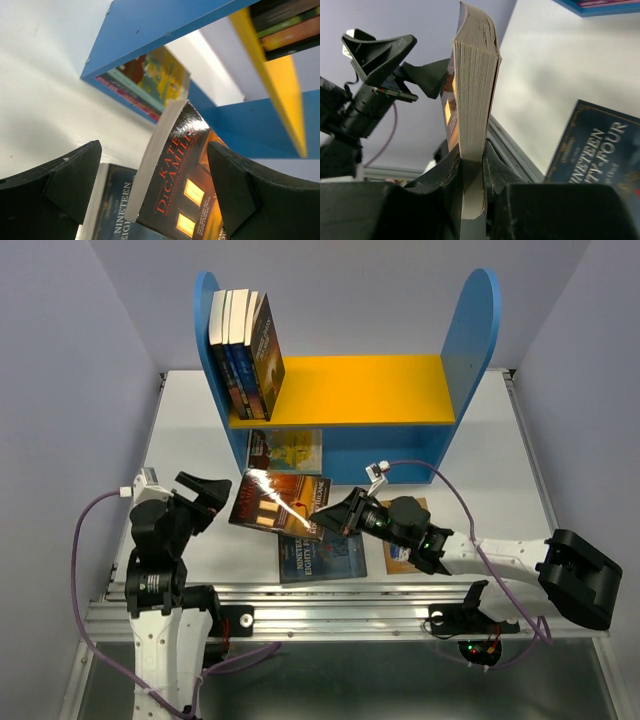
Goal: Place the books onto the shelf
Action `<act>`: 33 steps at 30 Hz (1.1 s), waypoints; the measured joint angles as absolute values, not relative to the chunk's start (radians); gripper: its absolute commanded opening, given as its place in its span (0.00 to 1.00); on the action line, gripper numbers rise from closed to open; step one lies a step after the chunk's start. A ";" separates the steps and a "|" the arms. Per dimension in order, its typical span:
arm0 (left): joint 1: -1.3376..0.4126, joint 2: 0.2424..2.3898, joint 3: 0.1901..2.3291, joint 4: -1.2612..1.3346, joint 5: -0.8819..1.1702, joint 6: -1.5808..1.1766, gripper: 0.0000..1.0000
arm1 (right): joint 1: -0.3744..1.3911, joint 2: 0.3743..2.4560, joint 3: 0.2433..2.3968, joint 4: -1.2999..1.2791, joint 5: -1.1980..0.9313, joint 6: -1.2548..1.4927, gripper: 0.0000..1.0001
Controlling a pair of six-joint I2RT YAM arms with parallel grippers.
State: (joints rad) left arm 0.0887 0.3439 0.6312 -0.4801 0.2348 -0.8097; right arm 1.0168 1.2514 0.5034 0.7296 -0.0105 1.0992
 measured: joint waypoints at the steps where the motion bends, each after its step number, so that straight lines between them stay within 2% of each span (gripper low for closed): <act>1: 0.089 0.376 0.631 -0.480 0.244 -0.796 0.99 | 1.005 1.251 0.496 0.726 -0.027 1.086 0.01; 5: 0.089 0.453 0.629 -0.479 0.262 -0.757 0.99 | 0.944 1.257 0.480 0.710 -0.075 1.024 0.01; 19: 0.089 0.410 0.629 -0.463 0.254 -0.712 0.99 | 0.749 1.385 0.535 0.713 -0.196 0.826 0.01; 33: 0.089 0.394 0.629 -0.461 0.254 -0.683 0.99 | 0.701 1.536 0.688 0.725 -0.218 0.706 0.01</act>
State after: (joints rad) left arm 0.0887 0.3939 0.6289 -0.4614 0.2539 -0.6827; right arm 0.7006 1.5364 0.6884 0.7254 -0.2184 0.7055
